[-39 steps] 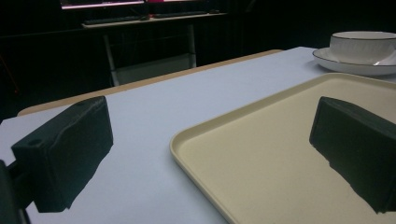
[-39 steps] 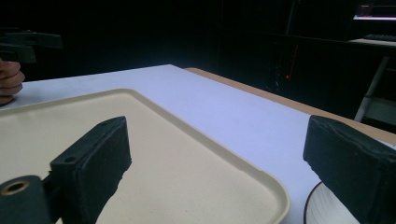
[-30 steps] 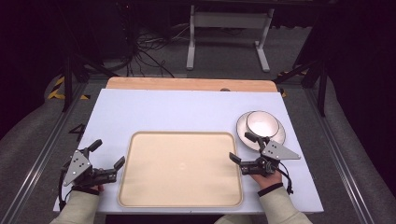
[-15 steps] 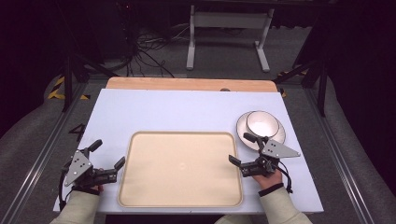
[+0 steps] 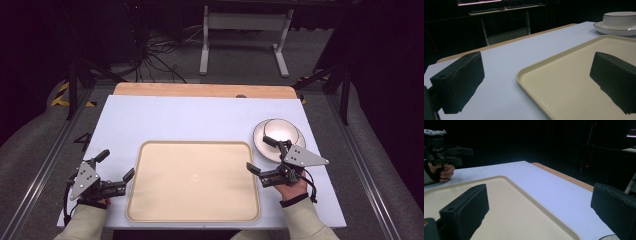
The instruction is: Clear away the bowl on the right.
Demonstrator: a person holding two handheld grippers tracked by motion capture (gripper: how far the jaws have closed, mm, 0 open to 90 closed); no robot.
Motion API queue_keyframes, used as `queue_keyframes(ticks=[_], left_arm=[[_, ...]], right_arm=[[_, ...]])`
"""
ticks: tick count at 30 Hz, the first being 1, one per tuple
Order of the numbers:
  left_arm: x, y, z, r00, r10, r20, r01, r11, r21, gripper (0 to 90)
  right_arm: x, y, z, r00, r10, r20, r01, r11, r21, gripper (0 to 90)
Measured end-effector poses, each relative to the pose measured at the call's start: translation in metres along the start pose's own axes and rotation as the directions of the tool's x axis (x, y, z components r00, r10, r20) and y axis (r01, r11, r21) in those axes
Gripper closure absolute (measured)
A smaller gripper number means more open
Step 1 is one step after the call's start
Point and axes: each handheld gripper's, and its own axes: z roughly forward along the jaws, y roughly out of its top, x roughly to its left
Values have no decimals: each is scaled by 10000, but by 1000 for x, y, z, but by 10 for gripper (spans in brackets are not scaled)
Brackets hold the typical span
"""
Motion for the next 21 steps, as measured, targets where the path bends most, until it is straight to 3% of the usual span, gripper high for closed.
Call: queue_keyframes(ticks=[8,12,21], left_arm=[[0,0,0,10000,-3,-5,3,10000,-2,1],[0,0,0,10000,8,-4,-8,10000,-1,1],[0,0,0,10000,38,-12,-38,10000,-2,1]], right_arm=[[0,17,3,9996,82,-272,-85,9999,-91,18],[2,27,3,9990,-327,-307,327,9995,2,32],[-1,36,0,9985,-503,-214,501,9987,-99,40]])
